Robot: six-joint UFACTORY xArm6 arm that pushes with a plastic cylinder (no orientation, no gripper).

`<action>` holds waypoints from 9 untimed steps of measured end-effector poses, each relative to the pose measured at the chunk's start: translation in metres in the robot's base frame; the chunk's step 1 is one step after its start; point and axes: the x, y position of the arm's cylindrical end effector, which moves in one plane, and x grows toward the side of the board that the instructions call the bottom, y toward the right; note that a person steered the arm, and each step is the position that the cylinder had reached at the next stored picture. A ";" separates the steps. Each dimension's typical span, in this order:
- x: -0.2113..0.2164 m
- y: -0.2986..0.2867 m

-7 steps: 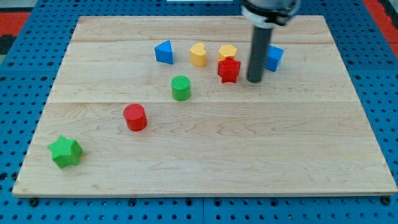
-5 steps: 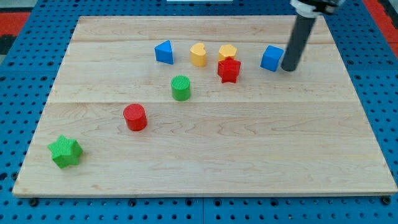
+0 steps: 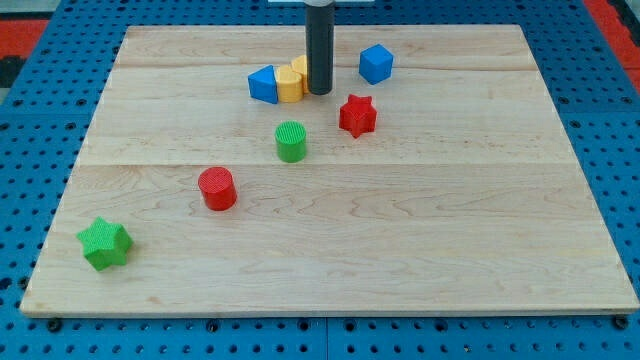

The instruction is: Push the blue cube along with yellow hexagon

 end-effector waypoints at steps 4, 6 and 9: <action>-0.065 0.044; -0.038 0.092; -0.076 -0.063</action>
